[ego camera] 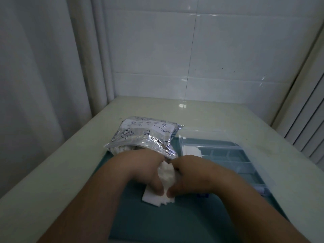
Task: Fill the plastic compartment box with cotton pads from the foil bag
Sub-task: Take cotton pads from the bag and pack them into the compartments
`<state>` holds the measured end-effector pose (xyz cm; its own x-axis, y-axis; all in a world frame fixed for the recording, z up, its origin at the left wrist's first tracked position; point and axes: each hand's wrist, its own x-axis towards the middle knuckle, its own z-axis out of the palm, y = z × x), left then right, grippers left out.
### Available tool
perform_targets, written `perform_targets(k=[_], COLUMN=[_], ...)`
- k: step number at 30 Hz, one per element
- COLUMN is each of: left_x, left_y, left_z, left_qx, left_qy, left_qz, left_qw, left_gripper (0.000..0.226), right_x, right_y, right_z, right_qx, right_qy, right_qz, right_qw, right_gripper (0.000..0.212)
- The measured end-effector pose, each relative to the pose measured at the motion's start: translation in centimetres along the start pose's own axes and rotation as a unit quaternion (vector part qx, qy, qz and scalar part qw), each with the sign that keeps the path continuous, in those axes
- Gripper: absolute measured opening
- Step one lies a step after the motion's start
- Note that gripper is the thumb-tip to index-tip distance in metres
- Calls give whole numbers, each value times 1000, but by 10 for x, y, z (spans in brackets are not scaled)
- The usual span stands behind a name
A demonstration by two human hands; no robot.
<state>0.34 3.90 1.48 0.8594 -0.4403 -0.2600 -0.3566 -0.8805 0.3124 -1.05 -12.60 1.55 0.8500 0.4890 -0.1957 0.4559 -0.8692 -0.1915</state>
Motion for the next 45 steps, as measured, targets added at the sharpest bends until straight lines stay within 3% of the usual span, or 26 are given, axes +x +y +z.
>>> perform_targets(k=[6, 13, 21, 27, 33, 36, 40, 45], left_x=[1, 1, 3, 2, -2, -4, -7, -9], left_y=[-2, 1, 1, -3, -3, -2, -2, 0], left_z=[2, 2, 2, 0, -6, -10, -14, -18], left_qx=[-4, 24, 16, -9, -28, -67, -124, -244], left_qy=[-14, -18, -11, -21, -14, 13, 70, 154], left_qz=[-21, -15, 5, -1, 4, 22, 37, 46], left_qw=[1000, 999, 1000, 1000, 1000, 997, 989, 956], left_gripper=[30, 32, 28, 43, 38, 30, 37, 26], right_x=[0, 0, -4, -6, -14, -15, -18, -22], right_y=[0, 0, -5, -5, 3, 14, 27, 38], right_z=[1, 0, -5, -6, -15, -18, -23, -27], right_qx=[34, 33, 36, 43, 106, 168, 215, 314], right_qy=[18, 3, 12, 31, 87, 82, 94, 130], right_qz=[-5, 13, 6, 10, 7, 10, 17, 12], right_qw=[999, 999, 999, 999, 990, 982, 972, 940], right_gripper=[64, 51, 51, 47, 51, 44, 35, 31])
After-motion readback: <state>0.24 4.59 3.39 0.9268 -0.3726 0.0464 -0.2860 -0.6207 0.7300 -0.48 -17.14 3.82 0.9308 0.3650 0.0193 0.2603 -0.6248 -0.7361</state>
